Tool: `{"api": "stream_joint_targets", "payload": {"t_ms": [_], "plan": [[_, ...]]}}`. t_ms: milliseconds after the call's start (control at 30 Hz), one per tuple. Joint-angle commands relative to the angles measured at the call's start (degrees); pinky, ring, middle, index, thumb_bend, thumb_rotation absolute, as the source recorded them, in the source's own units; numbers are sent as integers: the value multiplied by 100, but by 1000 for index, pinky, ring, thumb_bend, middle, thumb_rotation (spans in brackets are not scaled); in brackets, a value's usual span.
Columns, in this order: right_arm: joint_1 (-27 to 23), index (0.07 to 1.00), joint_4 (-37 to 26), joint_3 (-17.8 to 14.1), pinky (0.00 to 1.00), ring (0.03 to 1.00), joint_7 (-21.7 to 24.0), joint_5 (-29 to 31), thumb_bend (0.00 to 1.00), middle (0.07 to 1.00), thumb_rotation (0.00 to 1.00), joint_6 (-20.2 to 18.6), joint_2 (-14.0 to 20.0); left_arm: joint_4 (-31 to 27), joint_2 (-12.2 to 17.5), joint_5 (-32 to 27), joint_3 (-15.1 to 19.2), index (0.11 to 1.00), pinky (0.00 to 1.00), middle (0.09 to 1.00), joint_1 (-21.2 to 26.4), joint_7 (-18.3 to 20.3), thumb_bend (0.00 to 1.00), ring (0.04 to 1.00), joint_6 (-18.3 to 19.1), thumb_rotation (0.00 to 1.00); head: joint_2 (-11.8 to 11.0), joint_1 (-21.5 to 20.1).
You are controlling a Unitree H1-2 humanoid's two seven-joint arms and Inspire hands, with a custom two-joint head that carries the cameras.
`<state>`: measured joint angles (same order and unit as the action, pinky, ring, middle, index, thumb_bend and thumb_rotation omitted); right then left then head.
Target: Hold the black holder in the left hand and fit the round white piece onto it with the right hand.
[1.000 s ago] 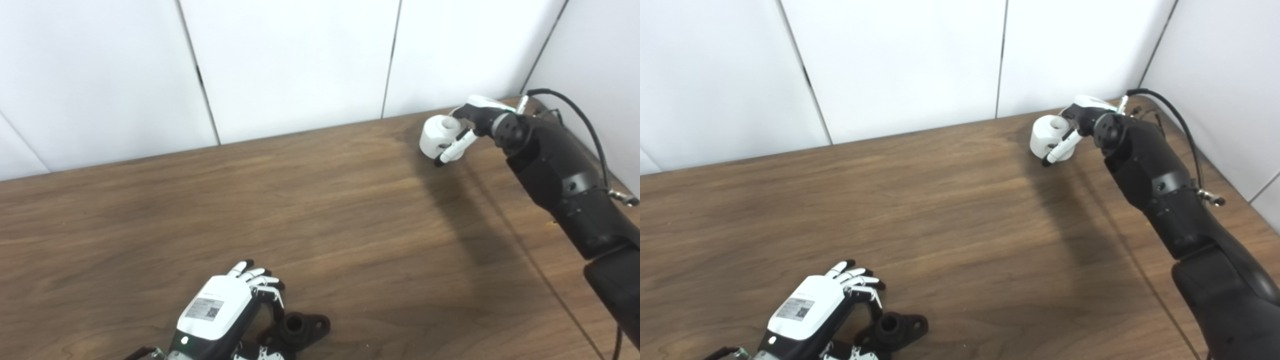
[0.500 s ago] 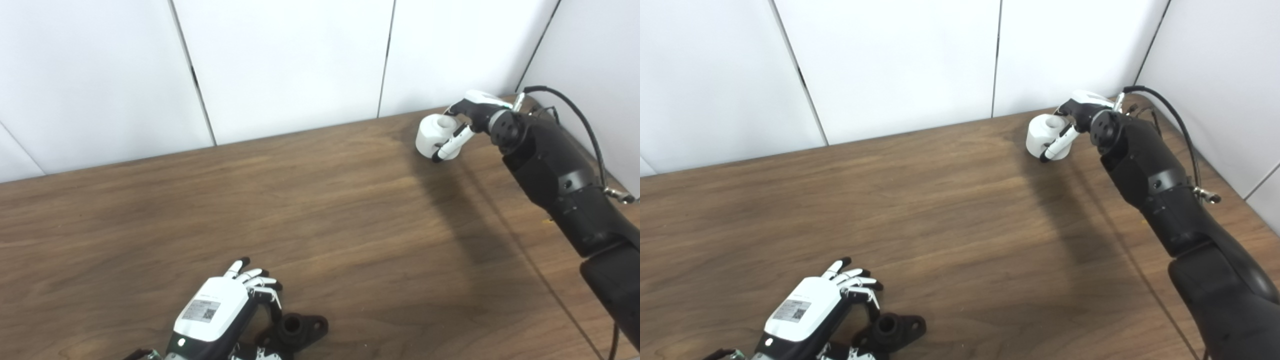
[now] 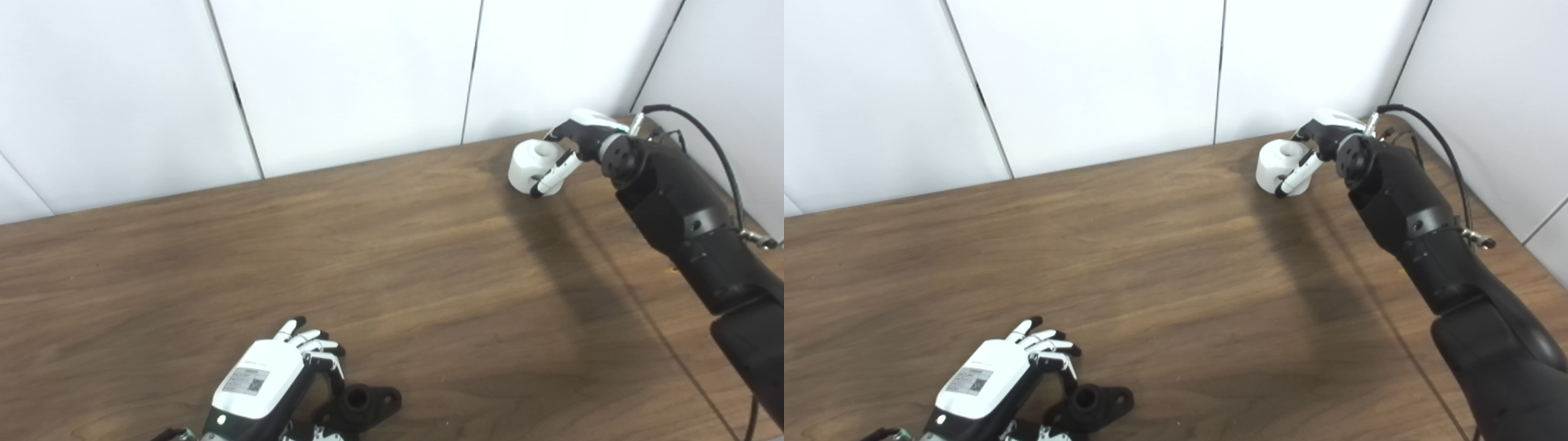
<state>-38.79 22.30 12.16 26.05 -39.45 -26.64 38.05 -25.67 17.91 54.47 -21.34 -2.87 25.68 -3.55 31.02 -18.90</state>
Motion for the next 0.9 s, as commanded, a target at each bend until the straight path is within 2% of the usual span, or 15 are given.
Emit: {"api": "stream_joint_targets", "payload": {"t_ms": [0, 300, 867], "plan": [[-246, 743, -139, -124, 1000, 986, -186, -50, 917, 905, 272, -21, 169, -24, 138, 111, 15, 487, 991, 774, -53, 191, 522, 875, 65, 55, 3, -4], [-246, 722, -139, -138, 1000, 959, -274, 43, 892, 866, 259, -4, 196, -45, 137, 120, 7, 487, 989, 778, -51, 206, 522, 876, 63, 55, 24, -1], [-215, 674, -145, -185, 1000, 982, -375, 263, 854, 882, 206, 25, 174, -86, 117, 148, 16, 487, 994, 785, -52, 275, 522, 879, 95, 56, 57, -4]]}}
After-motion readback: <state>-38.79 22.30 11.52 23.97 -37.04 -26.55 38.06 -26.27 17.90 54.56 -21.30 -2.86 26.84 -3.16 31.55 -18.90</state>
